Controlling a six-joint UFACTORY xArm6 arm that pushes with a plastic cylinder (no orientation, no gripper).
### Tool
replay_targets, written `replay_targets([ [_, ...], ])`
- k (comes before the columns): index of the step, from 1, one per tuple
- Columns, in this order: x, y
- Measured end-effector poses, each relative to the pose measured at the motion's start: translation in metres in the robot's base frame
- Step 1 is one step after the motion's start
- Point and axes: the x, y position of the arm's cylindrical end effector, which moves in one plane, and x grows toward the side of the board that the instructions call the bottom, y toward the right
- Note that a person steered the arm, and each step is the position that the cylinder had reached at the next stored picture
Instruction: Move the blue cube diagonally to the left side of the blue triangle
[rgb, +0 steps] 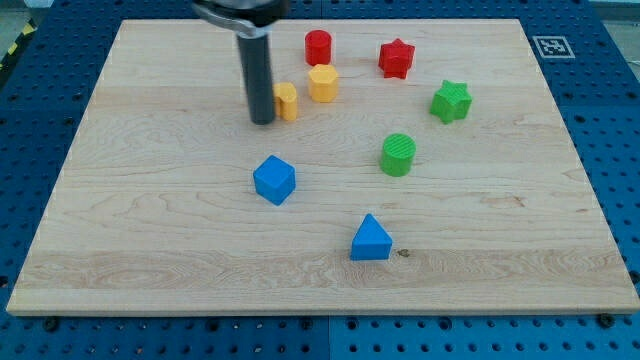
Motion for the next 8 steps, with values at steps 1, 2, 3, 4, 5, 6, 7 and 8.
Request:
replay_targets([
  [1,0.019,-0.026],
  [2,0.047,-0.035],
  [3,0.075,-0.035],
  [4,0.080,-0.033],
  [5,0.085,0.004],
  [6,0.090,0.007],
  [7,0.092,0.007],
  [8,0.109,0.020],
])
